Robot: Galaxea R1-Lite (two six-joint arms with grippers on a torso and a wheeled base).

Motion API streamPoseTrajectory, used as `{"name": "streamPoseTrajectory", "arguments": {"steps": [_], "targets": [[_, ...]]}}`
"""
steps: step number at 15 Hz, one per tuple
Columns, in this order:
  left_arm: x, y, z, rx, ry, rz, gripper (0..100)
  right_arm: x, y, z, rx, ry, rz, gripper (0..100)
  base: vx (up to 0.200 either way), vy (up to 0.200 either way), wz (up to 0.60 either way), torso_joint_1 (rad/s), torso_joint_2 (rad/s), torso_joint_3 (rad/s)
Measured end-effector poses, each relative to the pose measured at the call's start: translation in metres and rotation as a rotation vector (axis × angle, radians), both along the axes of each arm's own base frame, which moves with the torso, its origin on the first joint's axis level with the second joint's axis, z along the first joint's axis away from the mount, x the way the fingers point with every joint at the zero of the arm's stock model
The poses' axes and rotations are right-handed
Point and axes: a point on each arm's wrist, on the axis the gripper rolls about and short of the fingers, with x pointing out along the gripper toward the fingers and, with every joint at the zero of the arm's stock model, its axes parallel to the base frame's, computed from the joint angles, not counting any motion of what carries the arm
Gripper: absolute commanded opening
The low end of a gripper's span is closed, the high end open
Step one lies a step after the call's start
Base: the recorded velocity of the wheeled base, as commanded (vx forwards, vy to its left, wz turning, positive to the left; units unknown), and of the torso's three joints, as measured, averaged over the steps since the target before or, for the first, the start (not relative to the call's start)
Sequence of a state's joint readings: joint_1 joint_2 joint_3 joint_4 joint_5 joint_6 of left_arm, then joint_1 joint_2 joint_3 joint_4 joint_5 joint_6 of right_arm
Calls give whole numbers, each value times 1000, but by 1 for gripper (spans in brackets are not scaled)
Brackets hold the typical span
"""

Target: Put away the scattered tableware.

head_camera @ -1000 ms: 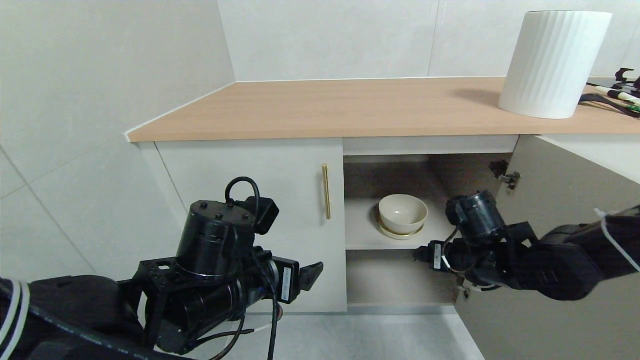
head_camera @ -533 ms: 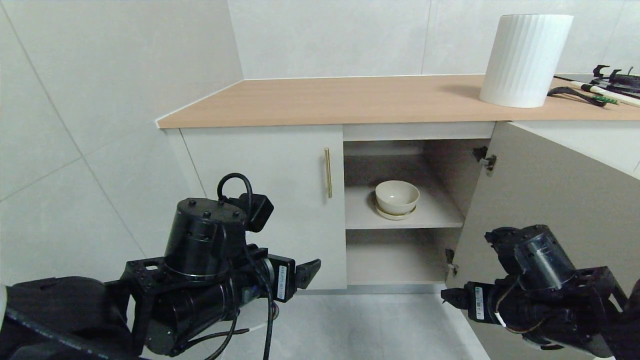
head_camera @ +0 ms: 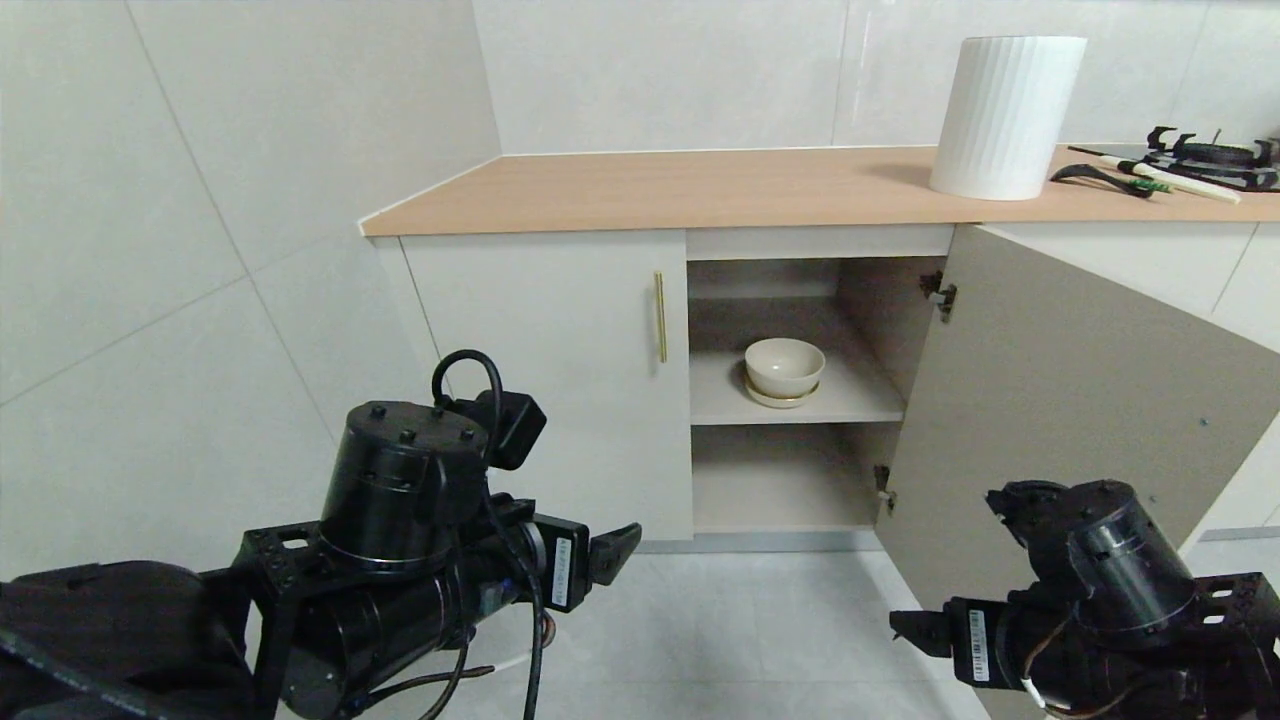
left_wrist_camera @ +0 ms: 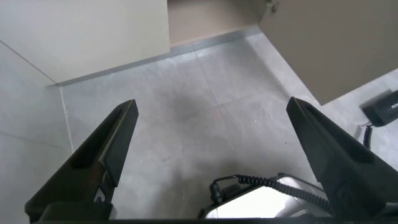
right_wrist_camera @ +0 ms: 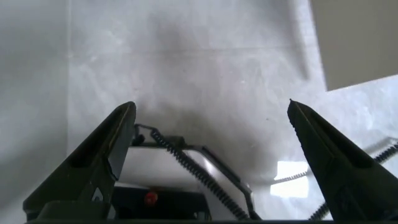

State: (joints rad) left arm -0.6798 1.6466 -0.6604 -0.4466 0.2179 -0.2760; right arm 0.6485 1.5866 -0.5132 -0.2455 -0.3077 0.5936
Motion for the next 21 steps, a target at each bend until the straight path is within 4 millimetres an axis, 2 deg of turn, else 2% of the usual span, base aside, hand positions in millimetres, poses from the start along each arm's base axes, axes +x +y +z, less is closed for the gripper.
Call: {"name": "streamPoseTrajectory", "arguments": {"steps": [5,15,17,21], "targets": [[0,0,-2,8,5,0,100,-5,-3,-19,-11,84,-27,100,0,0,0,0,0,0],[1,-1,-3,10,8,-1,100,-4,-4,-36,-55,150,-47,100,0,-200,0,2,2,2],[1,0,-3,9,7,0,100,-9,-13,-40,-60,170,-81,100,0,-200,0,0,2,2],[1,-1,-4,12,11,-1,100,-17,-46,-41,-56,185,-203,100,0,-200,0,1,2,4]]}}
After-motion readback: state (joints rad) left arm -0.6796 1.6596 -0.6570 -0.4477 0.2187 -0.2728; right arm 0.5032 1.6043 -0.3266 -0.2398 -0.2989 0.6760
